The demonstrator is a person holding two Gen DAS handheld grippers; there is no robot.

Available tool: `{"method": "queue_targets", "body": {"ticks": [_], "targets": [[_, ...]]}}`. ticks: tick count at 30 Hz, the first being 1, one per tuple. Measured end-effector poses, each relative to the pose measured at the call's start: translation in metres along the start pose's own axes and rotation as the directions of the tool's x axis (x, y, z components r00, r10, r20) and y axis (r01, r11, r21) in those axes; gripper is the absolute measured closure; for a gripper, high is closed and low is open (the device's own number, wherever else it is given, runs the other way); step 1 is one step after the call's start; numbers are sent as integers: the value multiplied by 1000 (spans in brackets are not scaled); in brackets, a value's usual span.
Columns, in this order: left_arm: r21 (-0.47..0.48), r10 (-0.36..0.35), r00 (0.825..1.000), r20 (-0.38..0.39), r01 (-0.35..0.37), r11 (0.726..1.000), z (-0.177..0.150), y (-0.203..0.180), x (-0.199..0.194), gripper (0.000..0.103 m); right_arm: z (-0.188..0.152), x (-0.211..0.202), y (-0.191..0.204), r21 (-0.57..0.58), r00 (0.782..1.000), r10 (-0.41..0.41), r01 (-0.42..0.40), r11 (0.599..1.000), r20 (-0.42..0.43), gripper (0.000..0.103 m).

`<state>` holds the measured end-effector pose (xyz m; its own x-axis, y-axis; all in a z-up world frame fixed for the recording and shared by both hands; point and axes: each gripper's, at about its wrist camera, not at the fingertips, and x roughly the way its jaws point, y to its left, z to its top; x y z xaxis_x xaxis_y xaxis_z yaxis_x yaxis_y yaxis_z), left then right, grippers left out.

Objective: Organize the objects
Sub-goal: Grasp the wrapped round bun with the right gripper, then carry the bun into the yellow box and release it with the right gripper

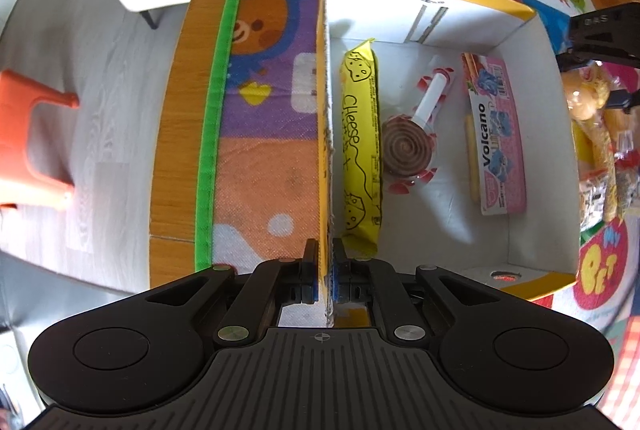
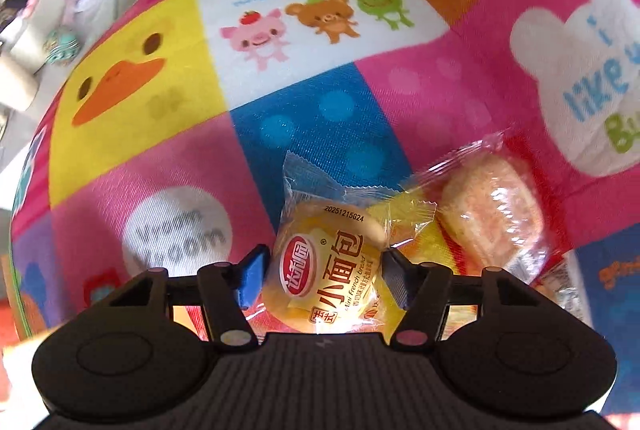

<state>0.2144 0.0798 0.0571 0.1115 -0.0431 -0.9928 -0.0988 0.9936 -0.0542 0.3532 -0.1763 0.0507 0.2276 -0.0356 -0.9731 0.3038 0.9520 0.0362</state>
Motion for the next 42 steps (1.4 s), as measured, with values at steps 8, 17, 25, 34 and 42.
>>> {"method": "queue_targets", "body": {"ticks": [8, 17, 25, 34, 42], "targets": [[24, -29, 1000, 5, 29, 999, -2, 2, 2, 96, -46, -66, -29, -76, 998, 58, -57, 995, 7, 43], [32, -84, 996, -15, 85, 996, -4, 19, -1, 96, -130, -161, -52, -95, 967, 196, -213, 972, -163, 43], [77, -111, 993, -32, 113, 991, -11, 17, -1, 95, -179, -221, -42, -183, 960, 193, -231, 955, -204, 43], [52, -121, 992, -32, 122, 991, -6, 20, 4, 95, -182, -260, -16, -306, 979, 156, -189, 933, -129, 43], [58, -134, 991, -24, 135, 989, -10, 21, 2, 94, -186, -266, 6, -354, 977, 149, -195, 915, -153, 43]]}}
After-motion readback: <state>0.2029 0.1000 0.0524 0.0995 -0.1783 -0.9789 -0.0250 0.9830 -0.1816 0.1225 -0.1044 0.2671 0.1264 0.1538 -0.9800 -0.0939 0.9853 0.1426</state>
